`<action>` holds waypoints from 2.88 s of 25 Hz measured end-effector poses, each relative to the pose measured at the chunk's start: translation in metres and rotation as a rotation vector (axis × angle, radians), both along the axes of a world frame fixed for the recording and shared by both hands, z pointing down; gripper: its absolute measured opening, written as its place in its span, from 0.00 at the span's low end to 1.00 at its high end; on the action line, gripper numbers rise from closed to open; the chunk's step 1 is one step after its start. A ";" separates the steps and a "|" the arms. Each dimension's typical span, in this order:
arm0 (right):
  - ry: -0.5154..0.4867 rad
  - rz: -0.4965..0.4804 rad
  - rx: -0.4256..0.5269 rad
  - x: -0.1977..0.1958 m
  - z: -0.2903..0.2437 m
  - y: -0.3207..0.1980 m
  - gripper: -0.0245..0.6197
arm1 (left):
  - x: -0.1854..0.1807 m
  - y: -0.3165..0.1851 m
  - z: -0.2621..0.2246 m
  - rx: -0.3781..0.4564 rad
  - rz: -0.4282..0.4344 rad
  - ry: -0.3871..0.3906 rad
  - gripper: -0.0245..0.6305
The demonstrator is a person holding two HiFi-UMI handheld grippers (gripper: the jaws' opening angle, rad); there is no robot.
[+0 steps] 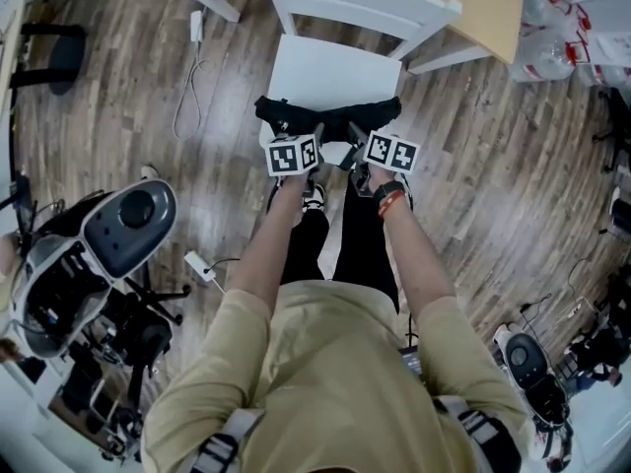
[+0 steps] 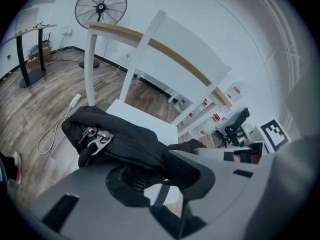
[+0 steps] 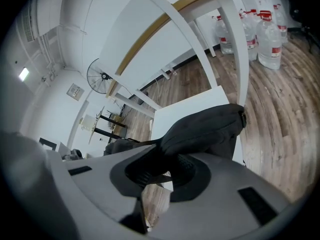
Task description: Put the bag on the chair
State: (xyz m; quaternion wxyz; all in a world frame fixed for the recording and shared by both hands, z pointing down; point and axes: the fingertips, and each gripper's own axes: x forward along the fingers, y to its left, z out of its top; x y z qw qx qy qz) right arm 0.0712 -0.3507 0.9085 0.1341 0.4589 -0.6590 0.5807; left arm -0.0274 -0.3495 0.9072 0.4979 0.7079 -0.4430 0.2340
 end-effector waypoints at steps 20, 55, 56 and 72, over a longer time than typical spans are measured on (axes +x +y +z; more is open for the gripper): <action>-0.151 -0.047 -0.044 -0.014 0.054 -0.078 0.36 | -0.029 -0.070 0.078 -0.161 -0.290 0.128 0.41; 0.176 -0.047 0.278 0.018 -0.141 0.042 0.45 | -0.054 0.052 -0.117 0.163 -0.082 0.066 0.45; 0.191 -0.055 0.298 0.014 -0.147 0.043 0.45 | -0.057 0.052 -0.124 0.189 -0.071 0.064 0.44; 0.257 -0.098 0.566 0.033 -0.382 0.030 0.33 | -0.016 0.019 -0.390 0.573 0.073 -0.013 0.32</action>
